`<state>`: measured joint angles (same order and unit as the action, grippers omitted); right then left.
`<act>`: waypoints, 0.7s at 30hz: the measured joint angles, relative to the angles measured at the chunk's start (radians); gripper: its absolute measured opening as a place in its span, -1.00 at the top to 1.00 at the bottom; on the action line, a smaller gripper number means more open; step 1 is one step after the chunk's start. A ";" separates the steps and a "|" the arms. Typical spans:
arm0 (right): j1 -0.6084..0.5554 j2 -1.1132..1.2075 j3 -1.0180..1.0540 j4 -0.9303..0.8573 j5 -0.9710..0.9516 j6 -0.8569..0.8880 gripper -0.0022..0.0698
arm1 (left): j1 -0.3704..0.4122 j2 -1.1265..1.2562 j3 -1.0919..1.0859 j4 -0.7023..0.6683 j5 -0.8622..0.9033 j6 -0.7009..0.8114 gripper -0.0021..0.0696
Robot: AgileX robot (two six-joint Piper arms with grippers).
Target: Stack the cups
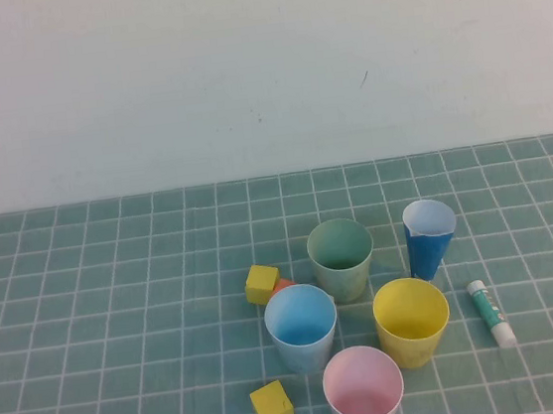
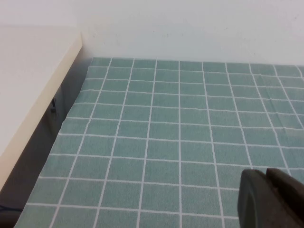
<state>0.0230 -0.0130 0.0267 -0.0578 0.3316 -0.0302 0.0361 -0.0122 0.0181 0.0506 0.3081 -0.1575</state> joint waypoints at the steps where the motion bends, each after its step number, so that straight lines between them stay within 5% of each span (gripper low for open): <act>1: 0.000 0.000 0.000 0.000 0.000 0.000 0.95 | 0.000 0.000 0.000 0.000 0.000 0.000 0.95; 21: 0.000 0.000 0.000 -0.041 0.000 -0.007 0.95 | 0.000 0.000 0.000 0.000 0.000 0.000 0.95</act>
<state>0.0230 -0.0130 0.0267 -0.0987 0.3316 -0.0375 0.0361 -0.0122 0.0181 0.0506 0.3081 -0.1575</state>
